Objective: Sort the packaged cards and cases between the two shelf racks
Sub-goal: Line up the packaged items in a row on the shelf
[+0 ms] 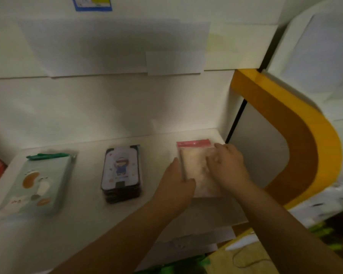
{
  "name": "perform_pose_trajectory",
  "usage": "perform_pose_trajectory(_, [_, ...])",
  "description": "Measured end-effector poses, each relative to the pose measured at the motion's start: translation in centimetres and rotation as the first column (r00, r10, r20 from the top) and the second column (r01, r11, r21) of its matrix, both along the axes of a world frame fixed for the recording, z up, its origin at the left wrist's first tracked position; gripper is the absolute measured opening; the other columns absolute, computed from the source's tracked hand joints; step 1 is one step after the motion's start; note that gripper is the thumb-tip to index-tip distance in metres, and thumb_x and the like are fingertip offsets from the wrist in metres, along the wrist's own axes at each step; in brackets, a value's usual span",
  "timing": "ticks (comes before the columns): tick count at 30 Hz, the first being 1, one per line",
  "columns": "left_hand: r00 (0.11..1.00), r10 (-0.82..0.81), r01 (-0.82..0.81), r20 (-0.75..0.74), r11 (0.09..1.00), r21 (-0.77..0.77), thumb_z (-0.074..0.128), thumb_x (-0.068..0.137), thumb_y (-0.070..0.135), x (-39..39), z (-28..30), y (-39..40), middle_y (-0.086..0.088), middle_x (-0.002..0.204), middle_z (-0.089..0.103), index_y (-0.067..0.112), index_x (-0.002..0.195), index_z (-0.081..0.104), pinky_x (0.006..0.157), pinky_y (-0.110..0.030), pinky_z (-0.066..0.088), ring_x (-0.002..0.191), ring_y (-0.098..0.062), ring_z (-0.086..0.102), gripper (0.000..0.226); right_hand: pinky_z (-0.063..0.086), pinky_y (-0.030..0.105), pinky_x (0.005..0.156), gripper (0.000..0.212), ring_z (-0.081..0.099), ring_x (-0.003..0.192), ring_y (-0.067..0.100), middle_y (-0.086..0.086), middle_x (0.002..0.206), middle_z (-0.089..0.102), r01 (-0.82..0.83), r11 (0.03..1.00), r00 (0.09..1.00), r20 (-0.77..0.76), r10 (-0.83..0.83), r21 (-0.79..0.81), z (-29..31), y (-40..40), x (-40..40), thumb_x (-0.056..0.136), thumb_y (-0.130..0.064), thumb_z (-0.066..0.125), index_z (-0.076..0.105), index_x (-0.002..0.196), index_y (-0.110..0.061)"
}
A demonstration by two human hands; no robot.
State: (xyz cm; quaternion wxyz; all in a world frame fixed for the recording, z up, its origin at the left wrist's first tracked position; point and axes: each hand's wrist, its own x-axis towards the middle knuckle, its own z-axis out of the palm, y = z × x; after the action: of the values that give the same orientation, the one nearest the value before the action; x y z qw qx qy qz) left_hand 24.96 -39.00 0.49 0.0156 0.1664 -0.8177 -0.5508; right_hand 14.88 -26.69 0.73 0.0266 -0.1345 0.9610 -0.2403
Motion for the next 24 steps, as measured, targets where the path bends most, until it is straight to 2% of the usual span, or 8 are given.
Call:
perform_pose_trajectory(2, [0.999,0.001,-0.005,0.034,0.994,0.113,0.054,0.090,0.012,-0.8,-1.0,0.9,0.008,0.119,0.059,0.029,0.126,0.047,0.093,-0.028,0.053,0.112,-0.007,0.059,0.040,0.038,0.039,0.103,0.052,0.048,0.123,0.034,0.014,0.135,0.052,0.039,0.997,0.990,0.131,-0.048,0.072,-0.7,1.5,0.0,0.097,-0.043,0.047,0.046,0.141,-0.016])
perform_pose_trajectory(4, [0.995,0.027,-0.043,0.096,0.985,0.166,0.056,0.089,0.026,-1.8,-1.4,1.7,-0.002,0.136,0.054,0.025,0.143,0.039,0.101,-0.044,0.048,0.121,-0.023,0.054,0.057,0.043,0.044,0.104,0.059,0.052,0.122,0.031,0.013,0.136,0.054,0.007,0.998,0.966,0.259,-0.022,0.056,-1.0,2.4,0.2,0.096,-0.049,0.049,0.044,0.143,-0.014])
perform_pose_trajectory(6, [0.985,0.096,-0.130,0.142,0.958,0.255,0.057,0.092,0.026,-2.8,-1.1,2.0,-0.003,0.134,0.054,0.023,0.143,0.039,0.094,-0.045,0.052,0.116,-0.025,0.056,0.055,0.049,0.039,0.096,0.059,0.056,0.116,0.026,0.009,0.135,0.056,0.038,0.997,0.946,0.323,-0.014,-0.070,-0.8,2.8,0.3,0.095,-0.044,0.055,0.044,0.144,-0.014])
perform_pose_trajectory(10, [0.944,0.219,-0.311,0.248,0.843,0.438,0.061,0.092,0.020,-4.4,0.2,1.0,-0.011,0.116,0.059,0.008,0.118,0.046,0.049,-0.027,0.052,0.088,-0.024,0.063,0.032,0.049,0.027,0.079,0.055,0.059,0.102,0.017,0.001,0.128,0.059,0.125,0.959,0.917,0.399,-0.013,-0.254,-0.6,3.2,0.0,0.092,-0.034,0.064,0.047,0.141,-0.017])
perform_pose_trajectory(13, [0.943,0.178,-0.308,0.282,0.790,0.530,0.064,0.092,0.016,-5.0,0.4,0.3,-0.018,0.100,0.070,-0.002,0.108,0.061,0.055,-0.032,0.059,0.079,-0.028,0.070,0.024,0.056,0.034,0.086,0.060,0.063,0.105,0.018,-0.002,0.127,0.061,0.201,0.922,0.877,0.480,-0.018,-0.332,-0.8,3.8,-0.2,0.089,-0.038,0.068,0.049,0.142,-0.017])
perform_pose_trajectory(16, [0.963,0.077,-0.203,0.259,0.840,0.503,0.059,0.094,0.007,-4.9,0.6,0.0,-0.013,0.091,0.071,0.008,0.091,0.063,0.063,-0.033,0.060,0.077,-0.024,0.070,0.005,0.059,0.044,0.087,0.061,0.066,0.103,0.022,0.001,0.126,0.064,0.264,0.857,0.842,0.539,0.019,-0.442,-1.2,4.3,-0.2,0.088,-0.043,0.068,0.051,0.141,-0.020])
perform_pose_trajectory(19, [0.992,0.014,-0.059,0.125,0.929,0.365,0.062,0.091,0.010,-4.6,0.2,-0.4,-0.008,0.098,0.073,0.013,0.105,0.062,0.074,-0.037,0.060,0.084,-0.020,0.072,0.014,0.060,0.048,0.083,0.036,0.073,0.092,0.023,0.002,0.107,0.075,0.371,0.694,0.824,0.564,0.060,-0.617,-1.1,4.2,0.3,0.094,-0.034,0.064,0.064,0.126,-0.019])
perform_pose_trajectory(24, [0.979,-0.103,0.103,-0.175,0.995,-0.006,0.062,0.091,0.015,-3.6,0.5,-0.7,0.019,0.112,0.055,0.028,0.127,0.038,0.072,-0.004,0.047,0.092,0.020,0.055,0.045,0.058,0.032,0.089,0.040,0.066,0.111,0.008,-0.009,0.122,0.068,0.068,0.589,0.972,0.187,0.143,-0.805,-0.8,3.5,1.8,0.099,-0.019,0.057,0.052,0.138,-0.030])
